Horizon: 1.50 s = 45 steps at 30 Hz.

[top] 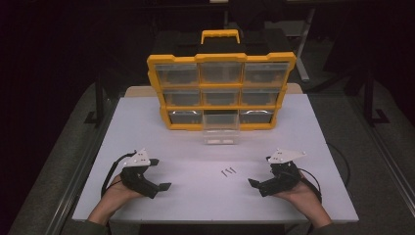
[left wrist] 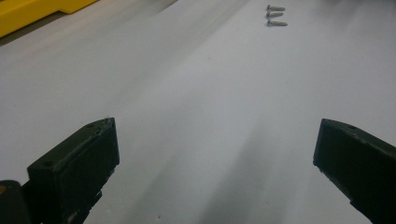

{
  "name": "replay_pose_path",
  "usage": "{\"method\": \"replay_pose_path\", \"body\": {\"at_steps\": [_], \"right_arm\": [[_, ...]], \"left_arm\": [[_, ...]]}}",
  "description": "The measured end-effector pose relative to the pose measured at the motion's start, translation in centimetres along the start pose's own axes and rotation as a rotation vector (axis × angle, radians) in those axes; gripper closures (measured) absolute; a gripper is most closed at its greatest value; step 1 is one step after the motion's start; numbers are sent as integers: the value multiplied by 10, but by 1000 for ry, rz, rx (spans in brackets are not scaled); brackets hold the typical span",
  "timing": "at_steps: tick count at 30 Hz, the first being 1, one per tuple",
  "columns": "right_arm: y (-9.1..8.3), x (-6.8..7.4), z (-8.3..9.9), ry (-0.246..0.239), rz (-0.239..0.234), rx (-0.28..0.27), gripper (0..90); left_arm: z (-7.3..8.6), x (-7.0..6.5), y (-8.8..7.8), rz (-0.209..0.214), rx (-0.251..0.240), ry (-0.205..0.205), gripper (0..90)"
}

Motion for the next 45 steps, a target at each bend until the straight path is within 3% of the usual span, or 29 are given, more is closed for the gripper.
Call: {"method": "replay_pose_path", "body": {"at_steps": [8,26,45], "right_arm": [[3,0,-6,-4,0,-3,0],[10,2,-14,-11,-3,7,0],[21,4,-24,3,-38,37,0]], "left_arm": [[2,0,0,-14,2,6,2],[1,0,0,-3,-3,-8,2],[3,-1,1,-3,-8,-4,2]]}}
Point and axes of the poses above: each handheld gripper's, and its own axes: y roughly forward along the jaws, z roughly out of its underside, x roughly to its left, the point moved 4 cm from there along y, roughly forward along the jaws, and after that the axes turned 15 degrees about z, right-handed, at the moved point
